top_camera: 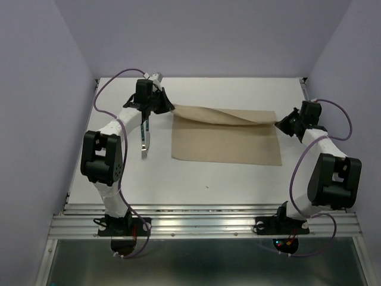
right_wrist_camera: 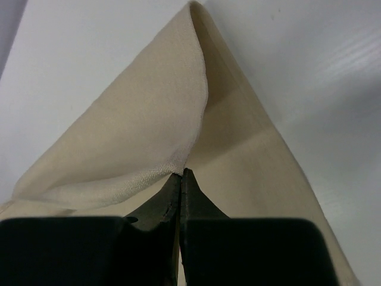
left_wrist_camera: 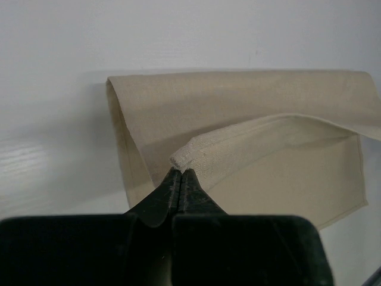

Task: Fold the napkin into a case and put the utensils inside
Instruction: Fold the rectangle-folded napkin at the center of the board.

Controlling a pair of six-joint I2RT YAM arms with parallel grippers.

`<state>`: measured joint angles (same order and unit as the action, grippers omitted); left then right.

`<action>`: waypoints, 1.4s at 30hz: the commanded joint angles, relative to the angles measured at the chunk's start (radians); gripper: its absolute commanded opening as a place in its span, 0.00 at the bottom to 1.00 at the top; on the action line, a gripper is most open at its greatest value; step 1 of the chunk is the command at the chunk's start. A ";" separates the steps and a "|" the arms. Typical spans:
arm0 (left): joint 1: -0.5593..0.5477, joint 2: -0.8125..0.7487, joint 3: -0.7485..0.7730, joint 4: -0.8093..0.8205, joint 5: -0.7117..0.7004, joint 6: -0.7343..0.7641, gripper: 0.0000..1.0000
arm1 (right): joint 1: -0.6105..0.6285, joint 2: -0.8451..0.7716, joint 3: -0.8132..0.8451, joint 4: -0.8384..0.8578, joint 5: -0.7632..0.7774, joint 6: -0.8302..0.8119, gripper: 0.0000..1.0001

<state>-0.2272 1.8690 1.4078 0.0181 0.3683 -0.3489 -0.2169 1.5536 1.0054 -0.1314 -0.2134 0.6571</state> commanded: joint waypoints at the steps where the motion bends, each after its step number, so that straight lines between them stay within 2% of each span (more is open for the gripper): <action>1: -0.052 -0.146 -0.121 0.066 0.003 -0.027 0.00 | -0.012 -0.111 -0.085 -0.071 0.037 -0.036 0.01; 8: -0.098 -0.280 -0.367 0.127 -0.019 -0.065 0.00 | -0.012 -0.285 -0.246 -0.134 0.045 -0.047 0.01; 14: -0.132 -0.344 -0.475 0.154 -0.046 -0.102 0.00 | -0.012 -0.349 -0.307 -0.172 0.057 -0.050 0.01; 32: -0.136 -0.406 -0.559 0.163 -0.115 -0.147 0.00 | -0.012 -0.484 -0.355 -0.232 0.236 -0.039 0.01; 42: -0.136 -0.406 -0.590 0.166 -0.117 -0.157 0.00 | -0.012 -0.500 -0.402 -0.252 0.247 -0.010 0.01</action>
<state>-0.3588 1.5078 0.8337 0.1474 0.2611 -0.5003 -0.2180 1.0729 0.6209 -0.3729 0.0040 0.6289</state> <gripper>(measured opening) 0.026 0.015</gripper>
